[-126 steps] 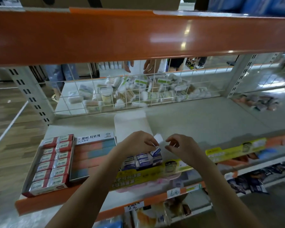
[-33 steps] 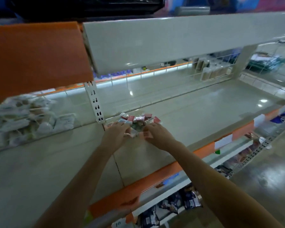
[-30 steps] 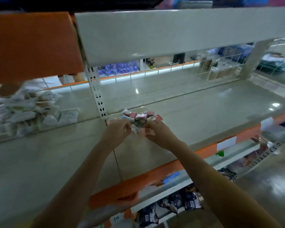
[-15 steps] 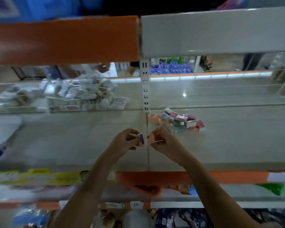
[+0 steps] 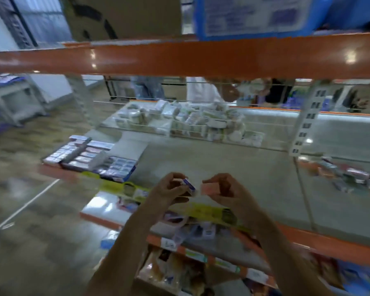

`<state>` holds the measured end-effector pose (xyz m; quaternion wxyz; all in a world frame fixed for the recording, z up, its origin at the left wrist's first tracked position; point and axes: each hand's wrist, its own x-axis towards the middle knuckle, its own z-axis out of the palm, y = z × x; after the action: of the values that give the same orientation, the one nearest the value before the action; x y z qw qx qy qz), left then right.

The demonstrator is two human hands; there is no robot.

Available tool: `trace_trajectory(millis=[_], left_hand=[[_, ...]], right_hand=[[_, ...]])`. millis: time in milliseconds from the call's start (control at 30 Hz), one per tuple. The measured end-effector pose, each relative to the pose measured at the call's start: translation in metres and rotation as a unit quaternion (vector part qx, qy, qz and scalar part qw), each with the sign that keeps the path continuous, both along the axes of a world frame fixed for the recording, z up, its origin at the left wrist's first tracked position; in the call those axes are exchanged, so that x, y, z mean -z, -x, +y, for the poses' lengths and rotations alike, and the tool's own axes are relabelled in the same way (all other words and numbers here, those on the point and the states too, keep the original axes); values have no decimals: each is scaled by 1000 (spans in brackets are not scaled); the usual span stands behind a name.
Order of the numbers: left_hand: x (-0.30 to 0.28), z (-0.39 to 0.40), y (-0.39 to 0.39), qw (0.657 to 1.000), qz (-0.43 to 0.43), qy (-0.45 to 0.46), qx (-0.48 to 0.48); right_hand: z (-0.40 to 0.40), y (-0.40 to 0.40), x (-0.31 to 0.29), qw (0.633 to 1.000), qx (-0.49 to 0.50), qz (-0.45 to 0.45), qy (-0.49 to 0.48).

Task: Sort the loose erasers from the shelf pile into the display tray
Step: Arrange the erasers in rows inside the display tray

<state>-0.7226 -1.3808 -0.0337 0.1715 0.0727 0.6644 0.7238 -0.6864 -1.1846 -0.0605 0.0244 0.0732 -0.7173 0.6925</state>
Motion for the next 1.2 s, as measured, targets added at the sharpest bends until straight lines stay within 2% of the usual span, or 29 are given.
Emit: trace_trajectory(millis=[133, 233, 467, 667, 833, 900, 1067, 1200], left_hand=[[-4, -76, 4, 1000, 7, -2, -17], [-2, -125, 13, 999, -3, 3, -36], [4, -200, 42, 998, -13, 1, -64], [-5, -238, 101, 994, 23, 83, -66], [-25, -250, 162, 981, 78, 179, -7], [-28, -251, 186, 960, 118, 251, 29], [-26, -249, 226, 871, 223, 420, 126], [-25, -244, 241, 816, 246, 467, 237]], right_hand=[[-78, 22, -3, 1000, -9, -13, 18], [-123, 38, -3, 1000, -18, -19, -11], [-188, 77, -12, 998, -37, -32, -32], [-223, 132, -20, 996, -36, 3, -87], [-235, 179, -24, 990, -47, 34, -132], [-236, 194, -24, 985, -47, 42, -160], [-233, 216, -23, 980, -8, 45, -194], [-233, 222, -22, 976, 29, 30, -212]])
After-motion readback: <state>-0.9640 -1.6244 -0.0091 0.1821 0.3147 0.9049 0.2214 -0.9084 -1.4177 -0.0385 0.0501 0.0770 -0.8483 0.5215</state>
